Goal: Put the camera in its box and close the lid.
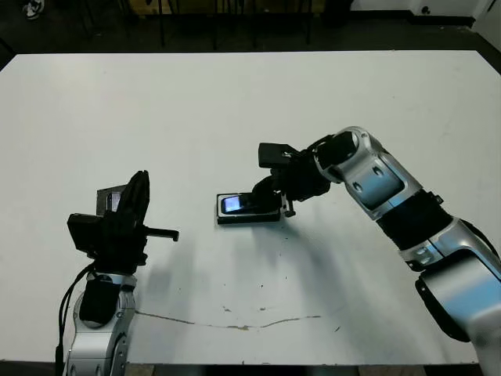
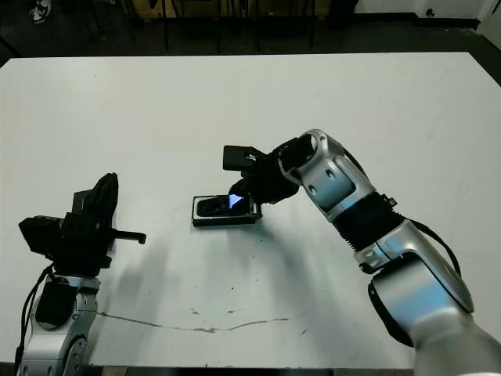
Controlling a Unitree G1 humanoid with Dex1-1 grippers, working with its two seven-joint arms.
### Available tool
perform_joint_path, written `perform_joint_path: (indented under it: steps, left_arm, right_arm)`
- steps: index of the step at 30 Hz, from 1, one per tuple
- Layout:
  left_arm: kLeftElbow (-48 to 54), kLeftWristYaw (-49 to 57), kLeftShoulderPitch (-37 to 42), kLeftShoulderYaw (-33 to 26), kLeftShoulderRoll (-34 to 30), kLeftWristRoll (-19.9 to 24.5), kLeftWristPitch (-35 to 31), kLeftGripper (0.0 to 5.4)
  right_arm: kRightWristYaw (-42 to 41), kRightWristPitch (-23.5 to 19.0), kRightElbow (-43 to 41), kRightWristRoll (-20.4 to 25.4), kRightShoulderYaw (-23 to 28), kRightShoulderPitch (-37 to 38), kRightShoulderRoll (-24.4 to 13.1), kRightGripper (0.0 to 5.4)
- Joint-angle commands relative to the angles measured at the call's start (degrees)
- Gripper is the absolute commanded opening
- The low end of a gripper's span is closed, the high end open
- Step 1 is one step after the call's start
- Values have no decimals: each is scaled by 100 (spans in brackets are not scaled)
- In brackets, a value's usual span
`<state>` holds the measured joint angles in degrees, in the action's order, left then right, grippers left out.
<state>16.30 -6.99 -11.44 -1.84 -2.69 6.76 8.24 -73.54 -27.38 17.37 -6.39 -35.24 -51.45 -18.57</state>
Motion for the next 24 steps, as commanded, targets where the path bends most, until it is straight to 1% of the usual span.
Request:
perform_joint_path:
  steps: [1,5,9,10,12,14,15,20,22,24]
  left_arm:
    - [-106,2,-32,2,-27,-42,-38,0]
    - [-107,24,-30,-7,-4,-32,-50,0]
    - [-52,71,-60,-2,24,-51,-82,0]
    - [-69,74,-57,-2,12,-76,-50,0]
    - [-75,85,-64,-5,0,-103,-44,0]
    - [-59,88,-72,-6,7,-88,-72,0]
    - [-51,86,-77,-5,10,-77,-83,0]
    - [-104,65,-85,-19,-4,-76,-13,0]
    - [-121,62,-83,-23,-14,-85,-4,0]
    - [-104,67,-91,-18,-3,-70,-34,0]
  right_arm:
    - [-114,-48,59,-83,-176,-81,87,71]
    - [-147,173,59,-132,-238,-60,91,71]
    - [-230,202,71,-161,-276,-49,41,70]
    - [-330,299,123,-143,-280,-81,8,88]
    - [-601,794,355,-34,-212,-168,-57,122]
    - [-682,1252,546,16,-84,-217,-114,160]
    - [-676,1414,603,27,-9,-229,-144,177]
    - [-885,1822,904,177,334,-348,-268,264]
    - [-909,2116,934,189,470,-382,-359,300]
    - [-904,2215,850,211,615,-390,-444,335]
